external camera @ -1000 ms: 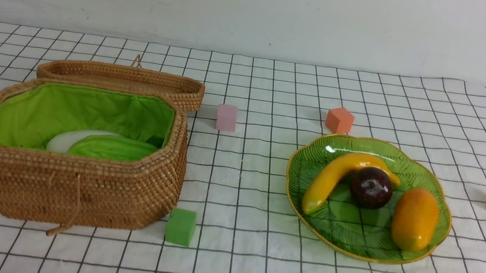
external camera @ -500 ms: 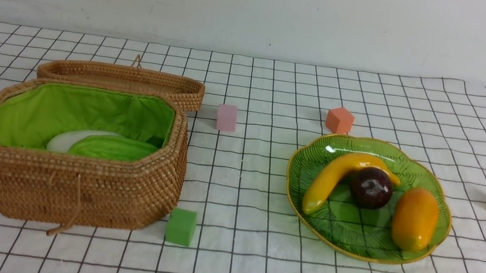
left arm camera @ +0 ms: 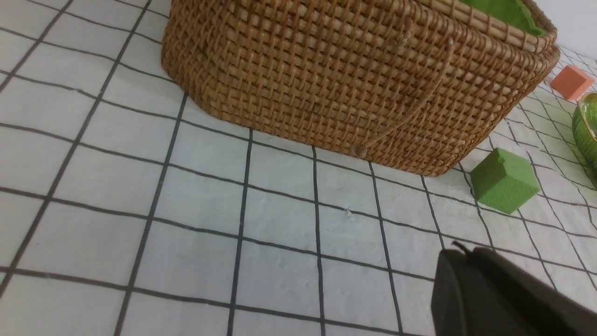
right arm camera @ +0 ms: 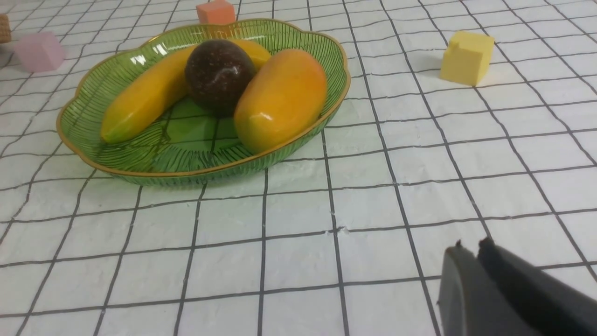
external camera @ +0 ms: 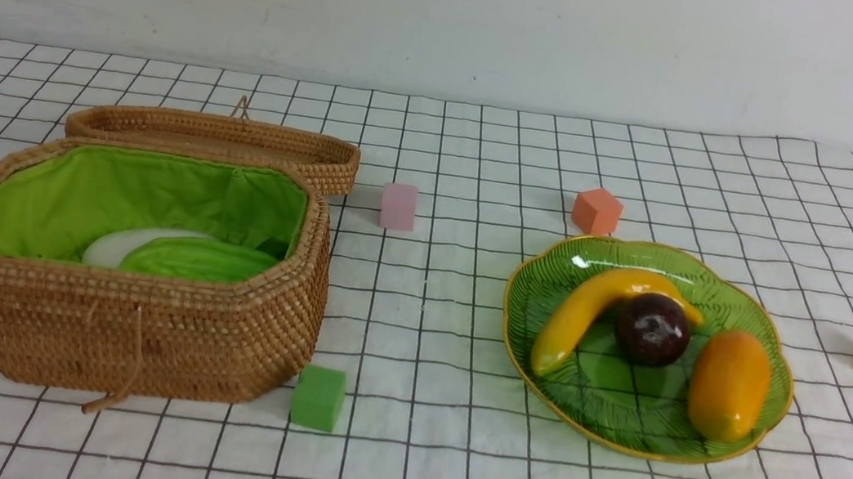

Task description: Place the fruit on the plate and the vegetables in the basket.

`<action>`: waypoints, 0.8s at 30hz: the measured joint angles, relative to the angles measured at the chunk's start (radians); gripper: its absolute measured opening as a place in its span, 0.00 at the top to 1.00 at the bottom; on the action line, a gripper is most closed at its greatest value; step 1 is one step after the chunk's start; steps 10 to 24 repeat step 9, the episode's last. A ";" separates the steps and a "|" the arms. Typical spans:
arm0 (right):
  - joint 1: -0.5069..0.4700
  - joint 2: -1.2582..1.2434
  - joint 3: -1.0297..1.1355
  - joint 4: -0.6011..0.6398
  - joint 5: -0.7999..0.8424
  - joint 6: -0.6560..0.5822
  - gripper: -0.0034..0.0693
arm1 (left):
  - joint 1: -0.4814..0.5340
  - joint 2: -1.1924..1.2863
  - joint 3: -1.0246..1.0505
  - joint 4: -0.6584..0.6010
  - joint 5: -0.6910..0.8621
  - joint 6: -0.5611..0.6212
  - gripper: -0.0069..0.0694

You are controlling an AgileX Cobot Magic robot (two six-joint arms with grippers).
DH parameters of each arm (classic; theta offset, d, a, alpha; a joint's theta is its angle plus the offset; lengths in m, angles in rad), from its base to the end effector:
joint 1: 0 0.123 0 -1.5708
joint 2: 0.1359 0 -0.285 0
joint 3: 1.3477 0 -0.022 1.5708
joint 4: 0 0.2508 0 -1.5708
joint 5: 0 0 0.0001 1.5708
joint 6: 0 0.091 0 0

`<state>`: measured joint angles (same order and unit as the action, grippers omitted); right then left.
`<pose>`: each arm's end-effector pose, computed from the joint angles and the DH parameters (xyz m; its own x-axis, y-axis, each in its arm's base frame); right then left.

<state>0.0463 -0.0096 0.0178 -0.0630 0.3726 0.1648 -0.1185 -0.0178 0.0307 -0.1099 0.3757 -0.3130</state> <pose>0.0527 0.0003 0.1743 -0.2894 0.0926 -0.9527 0.0063 0.9955 0.0948 0.0515 -0.0098 0.1702 -0.3310 -0.3666 -0.8695 0.0249 0.9178 -0.3964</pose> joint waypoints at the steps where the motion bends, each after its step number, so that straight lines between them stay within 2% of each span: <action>1: 0.000 0.000 0.000 0.000 0.000 0.000 0.87 | 0.000 0.000 0.000 0.000 0.000 0.000 0.93; 24: 0.000 0.000 0.000 0.000 0.000 0.000 0.85 | 0.000 0.000 0.000 0.000 0.000 0.000 0.92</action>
